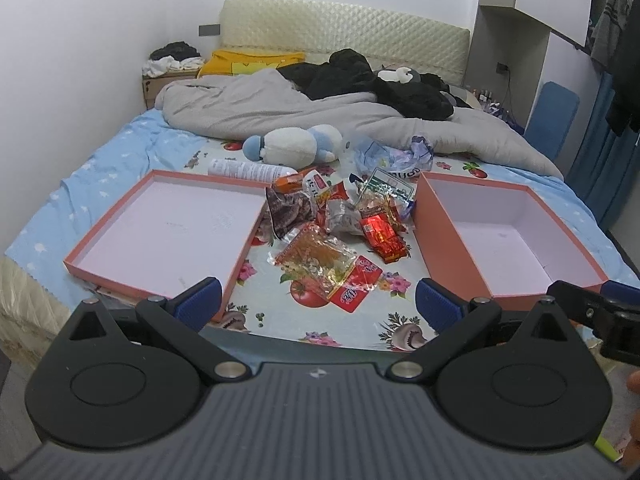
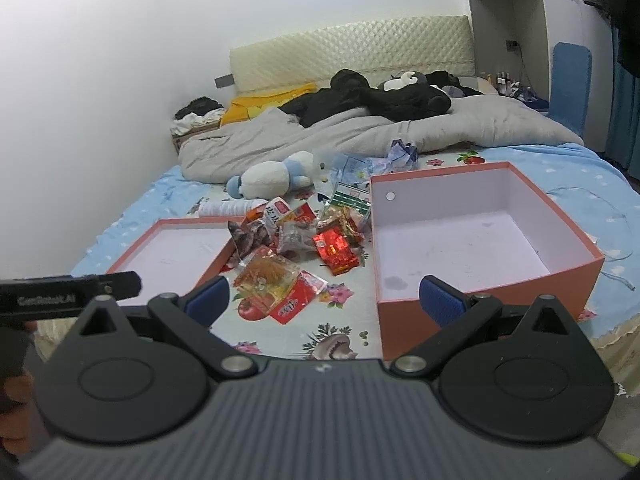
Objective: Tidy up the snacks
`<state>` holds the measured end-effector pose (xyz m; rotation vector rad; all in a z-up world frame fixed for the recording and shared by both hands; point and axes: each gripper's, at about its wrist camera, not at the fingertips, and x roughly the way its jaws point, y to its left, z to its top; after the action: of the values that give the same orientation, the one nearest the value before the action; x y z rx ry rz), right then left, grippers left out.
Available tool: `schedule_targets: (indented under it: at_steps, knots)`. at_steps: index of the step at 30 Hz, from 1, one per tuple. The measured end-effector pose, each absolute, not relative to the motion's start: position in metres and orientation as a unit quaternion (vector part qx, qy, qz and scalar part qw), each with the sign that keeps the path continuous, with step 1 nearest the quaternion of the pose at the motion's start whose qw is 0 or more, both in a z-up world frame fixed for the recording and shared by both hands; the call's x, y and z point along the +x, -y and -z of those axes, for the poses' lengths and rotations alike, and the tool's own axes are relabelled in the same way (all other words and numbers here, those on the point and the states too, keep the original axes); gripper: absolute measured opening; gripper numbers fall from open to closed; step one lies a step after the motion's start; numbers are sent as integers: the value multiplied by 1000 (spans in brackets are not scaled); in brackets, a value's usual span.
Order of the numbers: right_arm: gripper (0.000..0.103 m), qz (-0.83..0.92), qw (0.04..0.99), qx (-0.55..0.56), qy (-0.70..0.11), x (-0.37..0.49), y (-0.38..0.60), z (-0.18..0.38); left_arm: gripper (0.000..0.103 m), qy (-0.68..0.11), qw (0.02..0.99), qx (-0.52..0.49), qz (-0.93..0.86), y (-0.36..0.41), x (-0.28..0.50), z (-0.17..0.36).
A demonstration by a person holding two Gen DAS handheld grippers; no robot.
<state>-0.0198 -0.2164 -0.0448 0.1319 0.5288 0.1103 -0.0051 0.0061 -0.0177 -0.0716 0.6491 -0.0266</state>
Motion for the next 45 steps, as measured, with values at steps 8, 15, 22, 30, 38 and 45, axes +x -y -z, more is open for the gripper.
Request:
schedule_targets:
  at_steps: [8, 15, 22, 30, 38, 45]
  knots:
    - [102, -60, 957, 68, -277, -23, 214, 54, 103, -333, 942, -38, 13, -8, -1, 29]
    - [102, -64, 958, 67, -273, -29, 213, 61, 103, -341, 939, -39, 16, -6, -4, 34]
    - [103, -56, 961, 68, -263, -23, 212, 62, 103, -345, 938, -36, 20, -5, -1, 37]
    - [103, -44, 958, 66, -275, -22, 213, 68, 103, -355, 934, -42, 23, -9, 7, 44]
    - [103, -48, 956, 77, -279, -26, 213, 69, 103, -356, 933, -41, 26, -9, 4, 47]
    - [103, -48, 957, 78, -276, -29, 213, 70, 103, -355, 933, -42, 31, -9, 3, 49]
